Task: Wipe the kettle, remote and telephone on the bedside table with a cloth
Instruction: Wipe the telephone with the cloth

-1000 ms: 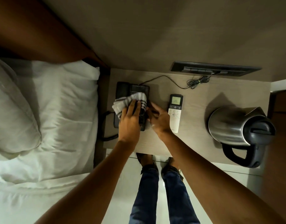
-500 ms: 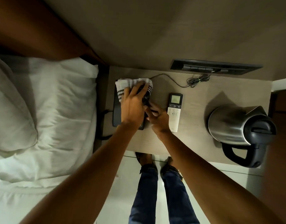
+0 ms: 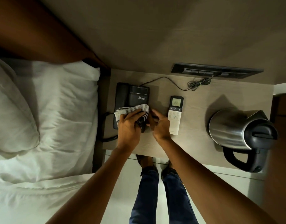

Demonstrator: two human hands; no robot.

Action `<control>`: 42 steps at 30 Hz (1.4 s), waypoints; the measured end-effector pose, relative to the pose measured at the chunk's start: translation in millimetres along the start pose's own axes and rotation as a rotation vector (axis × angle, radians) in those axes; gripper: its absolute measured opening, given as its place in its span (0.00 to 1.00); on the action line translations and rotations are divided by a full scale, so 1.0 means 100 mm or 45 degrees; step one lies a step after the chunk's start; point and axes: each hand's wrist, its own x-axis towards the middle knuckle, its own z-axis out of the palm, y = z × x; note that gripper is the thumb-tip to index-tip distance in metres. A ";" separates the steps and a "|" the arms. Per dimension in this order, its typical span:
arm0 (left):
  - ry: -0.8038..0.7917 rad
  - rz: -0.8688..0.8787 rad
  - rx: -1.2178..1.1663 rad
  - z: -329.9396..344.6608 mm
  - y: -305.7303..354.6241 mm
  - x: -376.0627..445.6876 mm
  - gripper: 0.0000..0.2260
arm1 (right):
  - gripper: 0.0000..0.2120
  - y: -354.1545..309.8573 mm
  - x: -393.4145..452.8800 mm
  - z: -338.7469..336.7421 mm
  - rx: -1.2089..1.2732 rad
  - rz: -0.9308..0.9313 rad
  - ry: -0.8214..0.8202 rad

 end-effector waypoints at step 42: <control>0.096 0.184 0.323 0.24 -0.20 -0.29 0.25 | 0.22 -0.08 0.00 -0.08 -0.270 -0.186 -0.063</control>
